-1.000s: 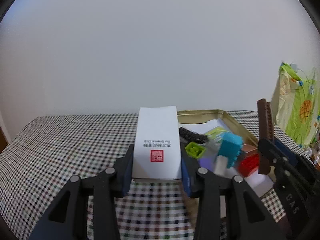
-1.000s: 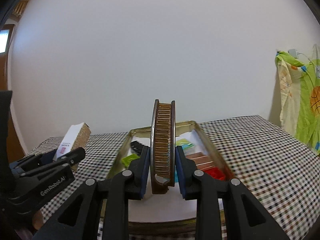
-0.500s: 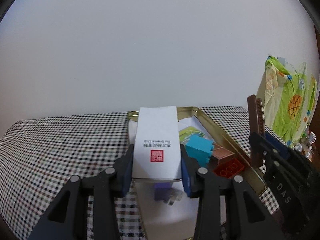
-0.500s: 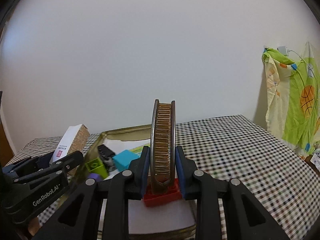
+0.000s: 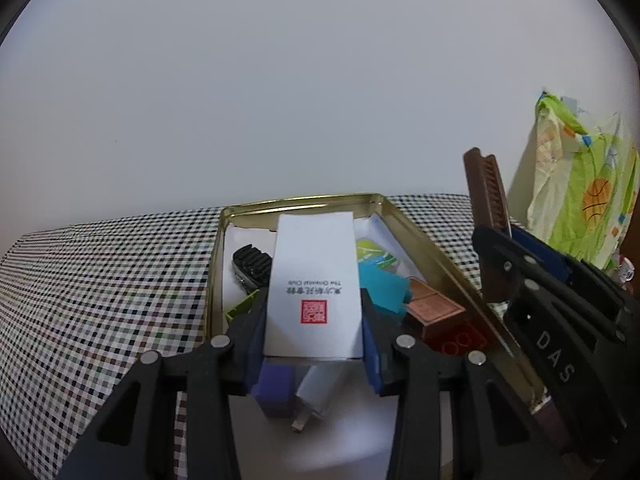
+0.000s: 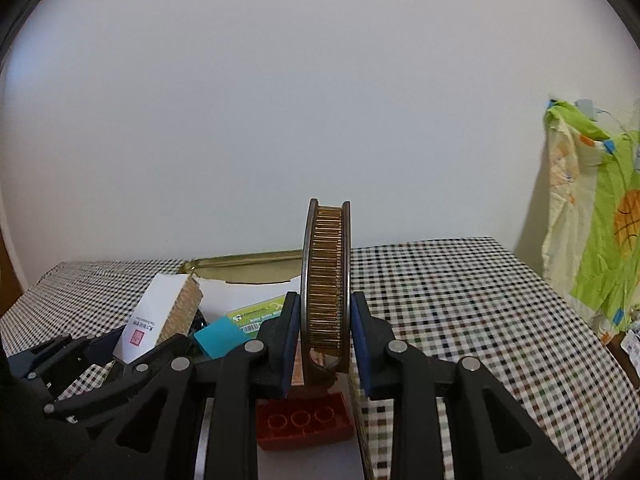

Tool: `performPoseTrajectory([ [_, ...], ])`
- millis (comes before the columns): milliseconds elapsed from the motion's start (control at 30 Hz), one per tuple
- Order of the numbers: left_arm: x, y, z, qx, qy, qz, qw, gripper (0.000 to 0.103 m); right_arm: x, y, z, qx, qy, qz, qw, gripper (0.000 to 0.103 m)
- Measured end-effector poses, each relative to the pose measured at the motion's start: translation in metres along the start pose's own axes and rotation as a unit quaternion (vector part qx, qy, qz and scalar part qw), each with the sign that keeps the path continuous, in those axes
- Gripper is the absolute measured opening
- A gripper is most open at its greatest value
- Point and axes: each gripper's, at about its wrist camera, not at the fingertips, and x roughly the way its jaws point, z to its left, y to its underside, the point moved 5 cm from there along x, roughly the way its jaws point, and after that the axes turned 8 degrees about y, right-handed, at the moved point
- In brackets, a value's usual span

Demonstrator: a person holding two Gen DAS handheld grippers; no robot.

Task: Organize rigid objects
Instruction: 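Lift and carry the white box and brown comb over the gold tray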

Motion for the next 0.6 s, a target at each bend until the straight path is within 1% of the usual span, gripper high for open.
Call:
performPoseTrajectory([
  [100,0.011,-0.001,-0.001,-0.007,0.0,0.016,0.9998,0.04,0.008,0.002,0.005,-0.004,-0.015,0.019,1.0,0.028],
  [167,0.013,-0.002,-0.001,-0.009,-0.004,0.018,0.9998,0.039,0.012,0.004,0.007,-0.008,-0.018,0.031,0.999,0.028],
  [367,0.02,-0.004,-0.001,-0.019,0.001,0.038,0.9991,0.039,0.021,-0.001,0.013,-0.025,-0.024,0.04,0.999,0.028],
  [433,0.022,-0.003,-0.001,-0.022,0.005,0.046,0.9987,0.039,0.024,-0.001,0.014,-0.023,-0.03,0.049,0.998,0.028],
  [500,0.022,-0.003,0.001,-0.014,-0.004,0.053,0.9985,0.039,0.027,-0.001,0.017,-0.02,-0.04,0.059,0.997,0.028],
  [600,0.02,-0.002,0.01,-0.011,-0.026,0.061,0.9978,0.039,0.028,-0.002,0.026,-0.041,-0.054,0.067,0.995,0.028],
])
